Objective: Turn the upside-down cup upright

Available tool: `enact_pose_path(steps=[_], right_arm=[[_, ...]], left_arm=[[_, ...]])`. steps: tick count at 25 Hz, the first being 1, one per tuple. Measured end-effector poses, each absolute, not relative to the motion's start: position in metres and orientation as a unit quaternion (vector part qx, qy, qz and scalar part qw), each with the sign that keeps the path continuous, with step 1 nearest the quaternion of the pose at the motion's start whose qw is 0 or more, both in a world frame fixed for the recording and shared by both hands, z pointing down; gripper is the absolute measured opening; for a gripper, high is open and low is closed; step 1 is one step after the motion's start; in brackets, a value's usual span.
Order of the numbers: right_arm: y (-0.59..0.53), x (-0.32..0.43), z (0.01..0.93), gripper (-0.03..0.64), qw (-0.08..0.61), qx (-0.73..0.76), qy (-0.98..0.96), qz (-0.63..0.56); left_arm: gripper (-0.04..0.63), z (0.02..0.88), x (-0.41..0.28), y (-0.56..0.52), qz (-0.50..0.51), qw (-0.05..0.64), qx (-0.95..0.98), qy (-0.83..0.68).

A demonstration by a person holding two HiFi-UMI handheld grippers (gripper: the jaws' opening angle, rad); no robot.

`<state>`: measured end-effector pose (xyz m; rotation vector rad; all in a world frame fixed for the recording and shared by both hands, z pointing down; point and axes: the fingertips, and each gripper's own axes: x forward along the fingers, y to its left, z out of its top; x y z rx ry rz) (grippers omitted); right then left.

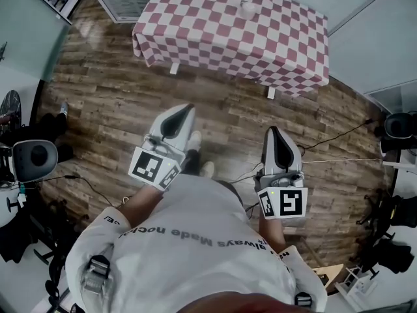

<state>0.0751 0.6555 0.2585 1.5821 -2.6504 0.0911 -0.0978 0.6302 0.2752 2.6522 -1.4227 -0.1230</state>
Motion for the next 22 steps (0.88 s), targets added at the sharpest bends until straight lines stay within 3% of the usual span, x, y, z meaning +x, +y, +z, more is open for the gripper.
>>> enact_pose_path(steps=[22], right_arm=[[0.490, -0.044, 0.247, 0.000, 0.028, 0.511, -0.858, 0.029]], left_arm=[[0.002, 0.264, -0.207, 0.468, -0.050, 0.066, 0.886, -0.457]])
